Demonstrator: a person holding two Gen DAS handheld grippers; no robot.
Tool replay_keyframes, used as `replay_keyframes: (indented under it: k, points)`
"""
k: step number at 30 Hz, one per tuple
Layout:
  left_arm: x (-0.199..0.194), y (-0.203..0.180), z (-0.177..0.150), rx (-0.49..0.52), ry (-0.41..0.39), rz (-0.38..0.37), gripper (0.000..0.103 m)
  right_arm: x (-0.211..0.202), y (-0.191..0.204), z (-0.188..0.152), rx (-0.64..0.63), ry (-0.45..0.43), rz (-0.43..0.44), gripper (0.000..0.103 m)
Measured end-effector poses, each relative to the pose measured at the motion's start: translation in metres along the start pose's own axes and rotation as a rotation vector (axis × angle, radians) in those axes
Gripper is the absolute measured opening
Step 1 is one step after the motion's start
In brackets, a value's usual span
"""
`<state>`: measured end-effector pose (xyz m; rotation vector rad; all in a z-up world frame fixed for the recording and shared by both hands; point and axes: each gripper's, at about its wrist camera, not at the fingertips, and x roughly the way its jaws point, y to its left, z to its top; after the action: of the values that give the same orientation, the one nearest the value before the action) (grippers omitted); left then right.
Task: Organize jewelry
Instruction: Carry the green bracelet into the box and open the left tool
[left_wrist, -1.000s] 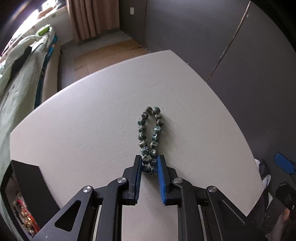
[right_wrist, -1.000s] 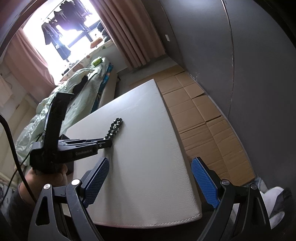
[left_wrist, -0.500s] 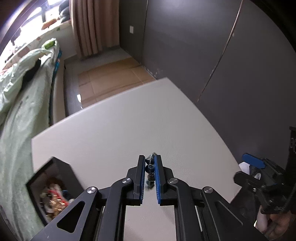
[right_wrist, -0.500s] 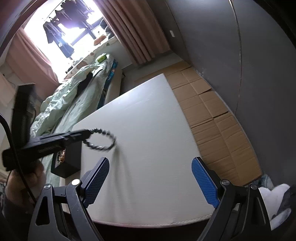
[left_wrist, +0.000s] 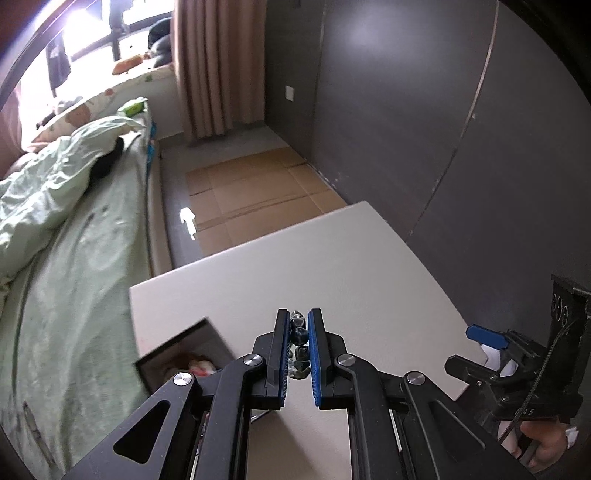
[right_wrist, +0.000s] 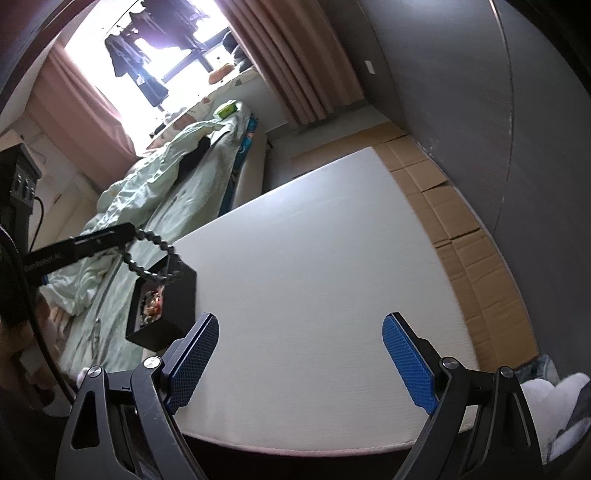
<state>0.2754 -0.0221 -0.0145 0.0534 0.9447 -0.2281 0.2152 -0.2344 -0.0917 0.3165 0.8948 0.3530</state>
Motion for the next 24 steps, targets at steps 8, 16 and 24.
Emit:
replay_keyframes:
  k: [8, 16, 24]
  points:
    - [-0.017, 0.032, -0.014, -0.056, -0.026, 0.028, 0.01, 0.002, 0.023, -0.005, -0.035, 0.008, 0.01, 0.091]
    - [-0.025, 0.047, -0.023, -0.078, -0.05, 0.051, 0.01, 0.002, 0.038, -0.01, -0.058, 0.018, 0.007, 0.091]
    - [-0.02, 0.073, -0.038, -0.166, -0.023, 0.025, 0.068, 0.003, 0.052, -0.015, -0.076, 0.035, -0.006, 0.091]
